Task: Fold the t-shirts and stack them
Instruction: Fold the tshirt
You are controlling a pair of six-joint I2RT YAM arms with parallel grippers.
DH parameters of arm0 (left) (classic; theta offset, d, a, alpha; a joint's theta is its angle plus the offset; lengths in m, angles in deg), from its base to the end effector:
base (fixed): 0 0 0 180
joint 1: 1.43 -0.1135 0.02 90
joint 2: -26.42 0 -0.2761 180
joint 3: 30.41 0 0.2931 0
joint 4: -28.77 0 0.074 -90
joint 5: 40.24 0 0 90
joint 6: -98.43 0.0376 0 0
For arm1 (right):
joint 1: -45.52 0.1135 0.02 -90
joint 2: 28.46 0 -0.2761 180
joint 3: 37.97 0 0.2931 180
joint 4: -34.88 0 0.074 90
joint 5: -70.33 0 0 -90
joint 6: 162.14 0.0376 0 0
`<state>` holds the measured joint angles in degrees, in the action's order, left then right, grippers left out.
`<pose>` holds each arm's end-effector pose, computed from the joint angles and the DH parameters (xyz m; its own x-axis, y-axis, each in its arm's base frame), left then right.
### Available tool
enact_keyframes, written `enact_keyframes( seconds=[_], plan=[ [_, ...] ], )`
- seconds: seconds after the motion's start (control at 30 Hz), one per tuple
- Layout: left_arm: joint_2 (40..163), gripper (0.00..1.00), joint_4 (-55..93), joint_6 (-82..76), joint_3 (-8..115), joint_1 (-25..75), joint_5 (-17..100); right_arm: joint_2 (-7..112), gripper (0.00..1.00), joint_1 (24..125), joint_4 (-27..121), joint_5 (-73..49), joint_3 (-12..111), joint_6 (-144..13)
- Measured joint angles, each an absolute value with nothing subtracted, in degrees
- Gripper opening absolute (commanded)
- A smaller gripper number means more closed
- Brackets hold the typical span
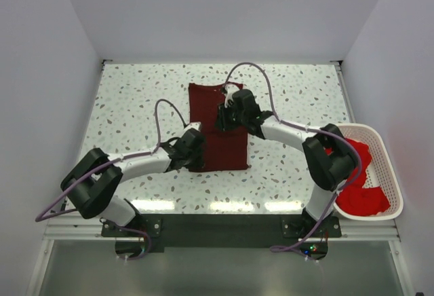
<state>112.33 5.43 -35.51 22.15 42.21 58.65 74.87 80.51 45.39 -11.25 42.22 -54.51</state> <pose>0.2256 -0.2071 0.1349 -0.8660 -0.1215 -0.4851 0.0271 0.9572 -0.2881 0.3620 0.2601 0.2054 -0.6347 -0.0785 -0.7688 -0.4983 0.8020 0.3294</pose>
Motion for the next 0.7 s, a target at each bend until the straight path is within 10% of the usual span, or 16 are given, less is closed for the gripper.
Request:
enact_keyframes(
  seconds=[0.33,0.7],
  plan=[
    [103.2,0.37,2.6,-37.4,20.6,42.2,59.5,66.8,0.38,80.2,44.8,0.5,23.9,-48.1],
    [101.4,0.26,18.0,-42.1,7.1,33.4,49.3,64.2,0.40,71.3,28.5,13.6,6.9,-36.0]
  ],
)
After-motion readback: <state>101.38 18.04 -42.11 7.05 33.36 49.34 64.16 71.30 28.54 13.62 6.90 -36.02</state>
